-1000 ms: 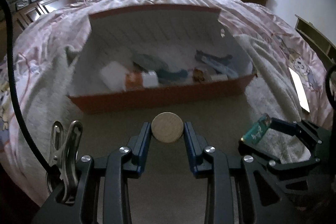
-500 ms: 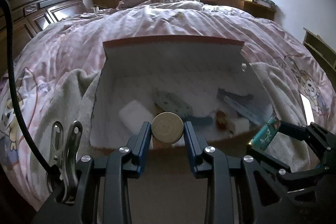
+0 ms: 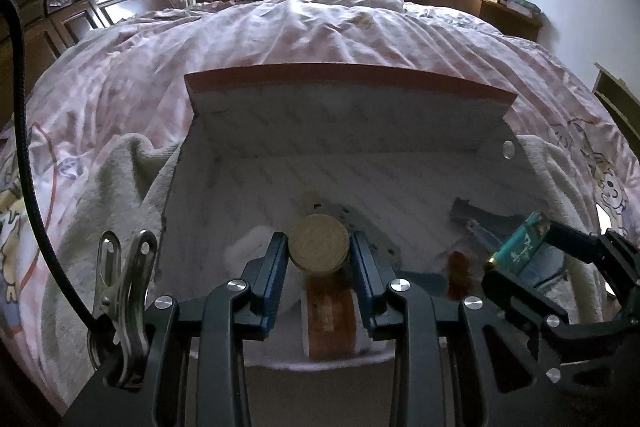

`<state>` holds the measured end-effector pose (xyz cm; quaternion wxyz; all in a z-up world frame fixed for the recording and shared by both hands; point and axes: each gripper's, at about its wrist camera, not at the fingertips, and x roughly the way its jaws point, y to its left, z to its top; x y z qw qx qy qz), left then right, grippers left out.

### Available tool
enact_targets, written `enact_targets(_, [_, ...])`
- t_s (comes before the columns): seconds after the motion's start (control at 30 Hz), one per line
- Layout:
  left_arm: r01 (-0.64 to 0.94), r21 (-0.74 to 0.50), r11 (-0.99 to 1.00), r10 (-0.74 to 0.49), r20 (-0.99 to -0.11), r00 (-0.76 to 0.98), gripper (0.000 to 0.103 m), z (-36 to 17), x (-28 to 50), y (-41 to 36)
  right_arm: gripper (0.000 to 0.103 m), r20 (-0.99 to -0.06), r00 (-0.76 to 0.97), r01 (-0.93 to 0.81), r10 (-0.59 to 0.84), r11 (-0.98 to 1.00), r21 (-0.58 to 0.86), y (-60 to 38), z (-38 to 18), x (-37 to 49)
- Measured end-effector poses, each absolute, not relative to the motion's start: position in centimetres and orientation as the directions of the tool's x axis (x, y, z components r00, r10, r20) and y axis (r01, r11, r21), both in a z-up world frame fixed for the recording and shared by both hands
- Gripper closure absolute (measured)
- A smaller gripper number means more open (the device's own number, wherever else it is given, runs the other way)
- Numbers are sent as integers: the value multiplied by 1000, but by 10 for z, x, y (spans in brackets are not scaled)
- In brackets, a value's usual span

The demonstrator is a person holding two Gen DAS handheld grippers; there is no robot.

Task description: Organize rigid objects

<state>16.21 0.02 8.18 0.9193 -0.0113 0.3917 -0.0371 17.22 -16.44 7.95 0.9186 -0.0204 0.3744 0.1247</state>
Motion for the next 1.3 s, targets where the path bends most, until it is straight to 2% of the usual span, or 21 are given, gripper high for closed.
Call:
enact_targets(0.27, [58, -58, 997, -82, -739, 669, 70, 70, 176, 0, 18, -699, 679, -244, 223, 967, 71, -165, 72, 187])
enact_targets(0.33, [55, -61, 997, -82, -738, 670, 68, 70, 177, -1, 17, -696, 684, -245, 221, 967, 67, -165, 71, 188])
enact_targets(0.43, [49, -57, 997, -76, -740, 668, 58, 70, 177, -1, 13, -691, 689, -246, 219, 967, 61, -164, 71, 187])
enact_targets(0.67, [26, -53, 998, -57, -739, 672, 58, 74, 172, 3, 11, -675, 702, -250, 228, 966, 66, -164, 76, 181])
enact_targets(1.0, [13, -55, 998, -48, -723, 690, 58, 88, 152, 9, 1, -669, 697, -254, 258, 961, 106, -161, 81, 170])
enact_targets(1.3, [6, -56, 998, -44, -721, 692, 58, 95, 124, 10, 1, -639, 715, -263, 284, 956, 131, -162, 87, 141])
